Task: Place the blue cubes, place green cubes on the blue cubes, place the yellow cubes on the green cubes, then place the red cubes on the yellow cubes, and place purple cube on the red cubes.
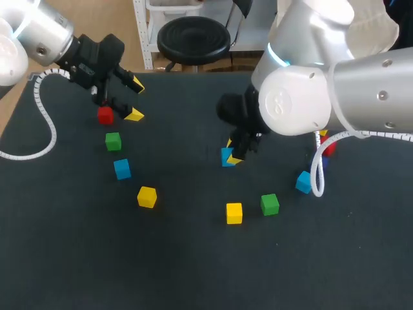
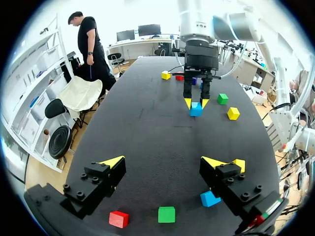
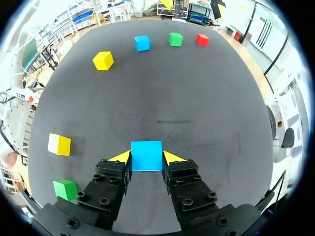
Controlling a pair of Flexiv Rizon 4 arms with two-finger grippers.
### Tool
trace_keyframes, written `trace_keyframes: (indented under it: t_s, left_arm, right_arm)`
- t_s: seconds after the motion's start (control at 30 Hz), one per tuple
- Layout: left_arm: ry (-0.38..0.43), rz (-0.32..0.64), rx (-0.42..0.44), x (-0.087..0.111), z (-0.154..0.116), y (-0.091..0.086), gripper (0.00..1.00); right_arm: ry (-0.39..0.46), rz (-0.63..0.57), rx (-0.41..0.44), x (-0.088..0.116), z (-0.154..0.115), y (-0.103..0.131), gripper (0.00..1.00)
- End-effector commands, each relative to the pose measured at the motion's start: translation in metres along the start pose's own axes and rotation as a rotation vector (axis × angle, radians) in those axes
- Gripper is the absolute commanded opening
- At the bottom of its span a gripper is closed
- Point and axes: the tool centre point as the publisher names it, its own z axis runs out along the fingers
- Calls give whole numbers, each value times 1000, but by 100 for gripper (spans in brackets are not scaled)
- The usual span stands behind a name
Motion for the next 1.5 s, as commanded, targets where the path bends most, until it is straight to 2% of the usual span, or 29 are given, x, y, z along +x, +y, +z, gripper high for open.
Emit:
trace_keyframes:
  t_s: [0.03, 1.5]
  left_arm:
    - [0, 0, -3, 0, 0, -1, 100]
    - [0, 0, -3, 0, 0, -1, 100]
  right_arm:
    - [-2, 4, 1, 0, 0, -1, 0]
    - [-9, 20, 21, 1, 1, -11, 0]
